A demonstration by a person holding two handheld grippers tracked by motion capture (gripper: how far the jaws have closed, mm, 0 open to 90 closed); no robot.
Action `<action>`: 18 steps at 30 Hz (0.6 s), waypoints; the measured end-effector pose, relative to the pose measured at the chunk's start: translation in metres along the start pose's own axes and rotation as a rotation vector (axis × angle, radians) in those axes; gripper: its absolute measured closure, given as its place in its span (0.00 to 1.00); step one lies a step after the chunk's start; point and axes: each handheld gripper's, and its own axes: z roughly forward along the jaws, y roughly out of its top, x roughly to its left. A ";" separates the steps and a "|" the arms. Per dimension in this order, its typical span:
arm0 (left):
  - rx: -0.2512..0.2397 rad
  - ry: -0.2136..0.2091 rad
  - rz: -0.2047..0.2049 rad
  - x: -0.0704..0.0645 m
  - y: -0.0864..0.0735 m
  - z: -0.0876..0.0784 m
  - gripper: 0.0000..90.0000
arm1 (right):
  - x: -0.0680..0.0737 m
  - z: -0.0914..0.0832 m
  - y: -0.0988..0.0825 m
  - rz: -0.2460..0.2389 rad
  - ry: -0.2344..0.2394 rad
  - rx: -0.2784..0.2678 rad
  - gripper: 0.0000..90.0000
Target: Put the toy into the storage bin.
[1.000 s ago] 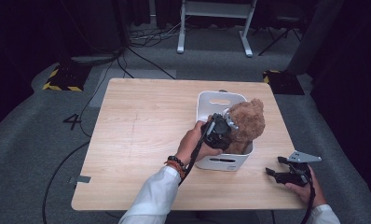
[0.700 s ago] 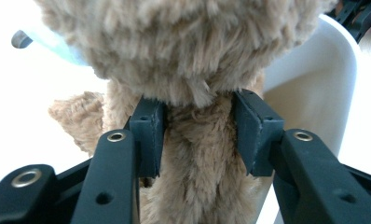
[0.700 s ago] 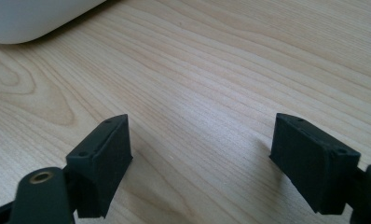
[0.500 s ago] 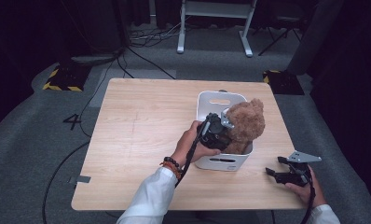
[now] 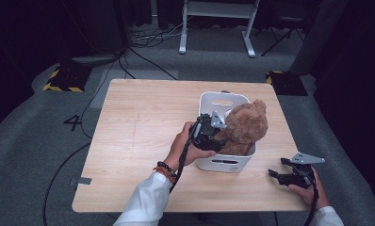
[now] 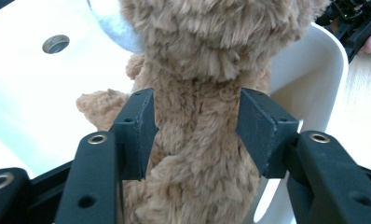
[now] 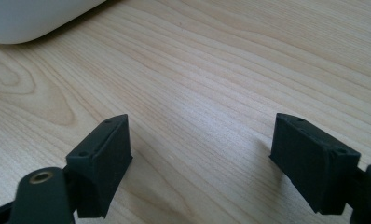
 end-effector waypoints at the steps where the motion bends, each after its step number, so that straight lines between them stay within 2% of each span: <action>1: -0.005 0.001 -0.004 0.000 -0.001 -0.001 0.50 | 0.000 0.000 0.000 0.000 0.000 0.000 0.22; 6: -0.020 0.011 -0.014 0.001 -0.004 -0.004 0.41 | 0.000 0.000 0.000 0.000 0.000 0.000 0.22; 8: -0.020 0.020 -0.016 0.000 -0.005 -0.005 0.34 | 0.000 0.000 0.000 0.000 0.000 0.000 0.22; 12: -0.036 0.029 -0.027 0.000 -0.008 -0.008 0.29 | 0.000 0.000 0.000 0.000 0.000 0.000 0.22; 18: -0.085 0.023 -0.047 0.000 -0.013 -0.017 0.19 | 0.000 0.000 0.000 0.000 0.000 0.000 0.22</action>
